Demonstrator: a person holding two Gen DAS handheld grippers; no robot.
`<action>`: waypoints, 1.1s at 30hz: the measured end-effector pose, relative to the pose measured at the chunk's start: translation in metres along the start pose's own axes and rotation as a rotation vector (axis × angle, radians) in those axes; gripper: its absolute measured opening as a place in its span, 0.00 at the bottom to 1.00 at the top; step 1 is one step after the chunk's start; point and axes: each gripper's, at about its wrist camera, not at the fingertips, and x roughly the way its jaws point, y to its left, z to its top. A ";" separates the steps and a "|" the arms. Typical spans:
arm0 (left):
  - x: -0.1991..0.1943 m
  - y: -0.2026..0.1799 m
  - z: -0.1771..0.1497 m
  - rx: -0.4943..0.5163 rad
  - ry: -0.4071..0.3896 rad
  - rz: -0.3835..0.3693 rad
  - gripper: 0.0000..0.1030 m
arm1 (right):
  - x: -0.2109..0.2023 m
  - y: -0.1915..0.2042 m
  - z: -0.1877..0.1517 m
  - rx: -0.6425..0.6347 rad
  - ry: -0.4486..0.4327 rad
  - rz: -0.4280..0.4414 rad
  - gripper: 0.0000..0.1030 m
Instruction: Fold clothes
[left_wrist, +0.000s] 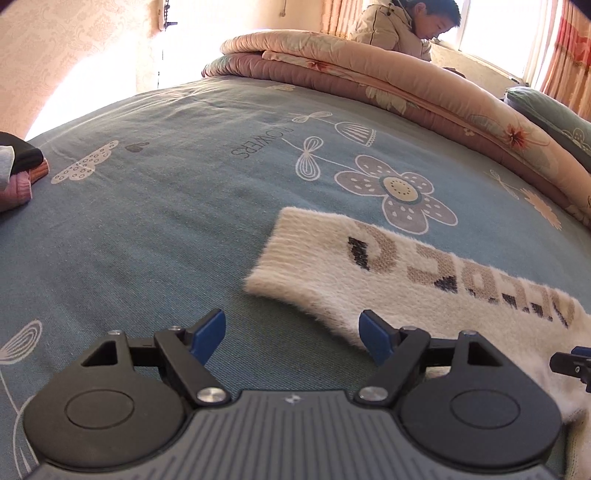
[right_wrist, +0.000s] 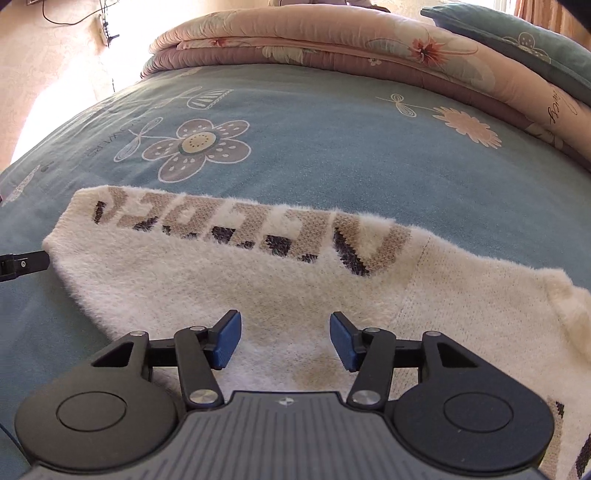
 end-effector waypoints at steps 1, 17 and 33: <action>-0.001 0.004 0.001 -0.015 -0.008 -0.002 0.78 | -0.001 0.006 0.001 -0.018 -0.009 0.016 0.57; -0.008 -0.044 -0.004 0.069 -0.010 -0.209 0.80 | -0.049 -0.050 -0.003 0.112 -0.027 0.012 0.66; 0.003 -0.103 -0.033 0.308 0.011 -0.191 0.87 | -0.018 -0.062 -0.032 0.103 0.036 -0.033 0.77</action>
